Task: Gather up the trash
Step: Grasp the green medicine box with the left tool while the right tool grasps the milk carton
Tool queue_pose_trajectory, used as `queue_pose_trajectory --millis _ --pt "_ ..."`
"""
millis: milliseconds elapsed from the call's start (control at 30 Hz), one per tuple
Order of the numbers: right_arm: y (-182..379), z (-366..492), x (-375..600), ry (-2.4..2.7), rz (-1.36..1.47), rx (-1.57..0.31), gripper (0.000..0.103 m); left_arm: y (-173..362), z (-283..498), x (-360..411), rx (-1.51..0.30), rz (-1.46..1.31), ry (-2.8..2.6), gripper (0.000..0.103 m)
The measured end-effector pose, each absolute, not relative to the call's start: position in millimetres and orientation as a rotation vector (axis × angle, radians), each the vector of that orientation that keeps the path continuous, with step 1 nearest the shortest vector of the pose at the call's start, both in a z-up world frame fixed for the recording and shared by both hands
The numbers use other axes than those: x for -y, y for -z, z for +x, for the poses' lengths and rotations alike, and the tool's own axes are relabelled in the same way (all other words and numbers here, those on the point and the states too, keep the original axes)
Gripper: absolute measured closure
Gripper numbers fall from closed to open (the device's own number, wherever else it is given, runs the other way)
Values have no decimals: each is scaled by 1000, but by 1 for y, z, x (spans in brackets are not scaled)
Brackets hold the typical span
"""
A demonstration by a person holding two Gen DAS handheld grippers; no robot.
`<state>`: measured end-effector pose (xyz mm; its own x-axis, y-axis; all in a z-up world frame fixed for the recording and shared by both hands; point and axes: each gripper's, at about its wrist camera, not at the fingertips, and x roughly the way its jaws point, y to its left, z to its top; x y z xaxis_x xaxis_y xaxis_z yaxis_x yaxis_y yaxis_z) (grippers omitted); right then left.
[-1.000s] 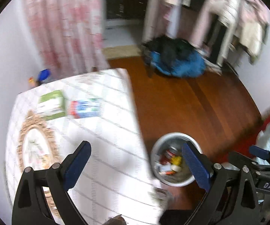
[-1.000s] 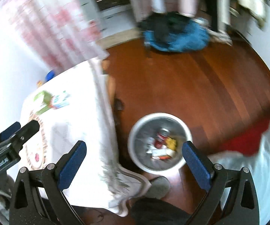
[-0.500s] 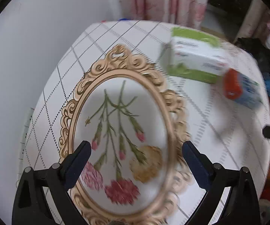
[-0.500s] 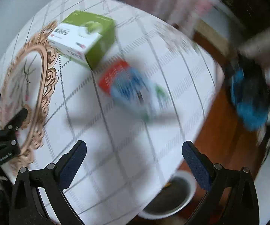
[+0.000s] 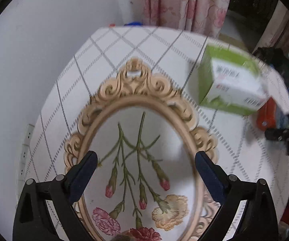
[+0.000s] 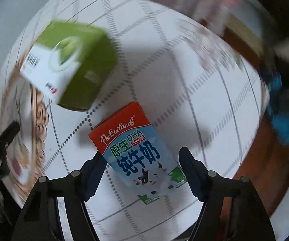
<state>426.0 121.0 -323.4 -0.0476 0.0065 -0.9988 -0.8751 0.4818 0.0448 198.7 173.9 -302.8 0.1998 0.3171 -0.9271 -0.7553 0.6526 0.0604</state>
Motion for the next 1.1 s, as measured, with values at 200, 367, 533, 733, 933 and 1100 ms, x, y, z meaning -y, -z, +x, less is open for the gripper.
queue_pose_trajectory --millis 200,367,533,733,933,1100 --pt "314 471 -49 -493 -391 -1447 33 252 238 -174 -1074 -434 -698 4" --pt "322 496 -27 -437 -196 -1528 28 244 288 -177 -1122 -387 -604 4" --pt "319 497 -35 -473 -271 -1507 12 267 326 -177 -1223 -329 -554 4" --pt "331 475 -48 -498 -386 -1476 12 294 349 -176 -1301 -322 -529 4" --pt "326 464 -54 -493 -430 -1398 37 298 346 -178 -1268 -369 -555 15" --pt "317 464 -52 -499 -402 -1364 52 288 336 -169 -1214 -311 -586 16"
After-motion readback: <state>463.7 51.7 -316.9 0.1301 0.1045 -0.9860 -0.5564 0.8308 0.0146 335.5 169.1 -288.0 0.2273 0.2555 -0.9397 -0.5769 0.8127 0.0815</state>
